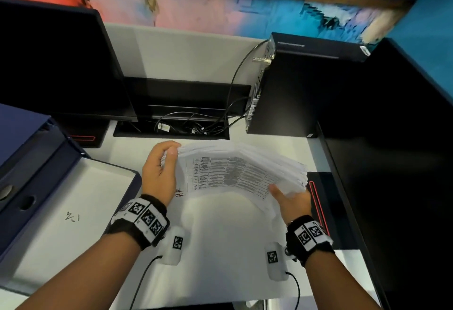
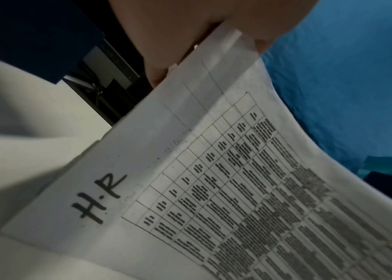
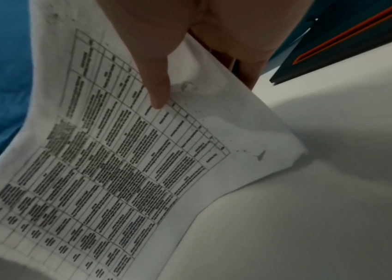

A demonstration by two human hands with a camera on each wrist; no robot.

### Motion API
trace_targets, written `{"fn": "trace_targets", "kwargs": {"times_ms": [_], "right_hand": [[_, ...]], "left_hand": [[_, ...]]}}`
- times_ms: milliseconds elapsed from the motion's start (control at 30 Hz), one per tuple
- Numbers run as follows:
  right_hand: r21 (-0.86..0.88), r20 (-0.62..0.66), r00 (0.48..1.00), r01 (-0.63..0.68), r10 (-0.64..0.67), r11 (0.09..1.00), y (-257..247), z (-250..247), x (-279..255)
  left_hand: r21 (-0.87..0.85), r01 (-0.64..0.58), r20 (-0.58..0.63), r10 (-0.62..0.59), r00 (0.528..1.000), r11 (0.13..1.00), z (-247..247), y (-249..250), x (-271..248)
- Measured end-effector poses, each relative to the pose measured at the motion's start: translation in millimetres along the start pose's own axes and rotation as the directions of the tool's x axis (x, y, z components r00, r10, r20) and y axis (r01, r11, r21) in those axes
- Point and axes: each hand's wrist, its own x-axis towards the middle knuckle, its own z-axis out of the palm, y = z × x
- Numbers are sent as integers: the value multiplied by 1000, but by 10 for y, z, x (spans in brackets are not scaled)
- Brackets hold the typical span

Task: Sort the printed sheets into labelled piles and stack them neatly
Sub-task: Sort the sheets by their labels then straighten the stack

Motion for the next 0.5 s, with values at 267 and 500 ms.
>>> {"fn": "trace_targets", "kwargs": {"times_ms": [267, 500], "right_hand": [[60, 59, 997, 40, -43, 997, -57, -45, -70], [13, 154, 974, 165, -165, 986, -404, -95, -82]], "left_hand": [[71, 213, 145, -221, 964, 974, -50, -275, -54], [229, 199, 115, -229, 966, 953, -208, 90, 315]]}}
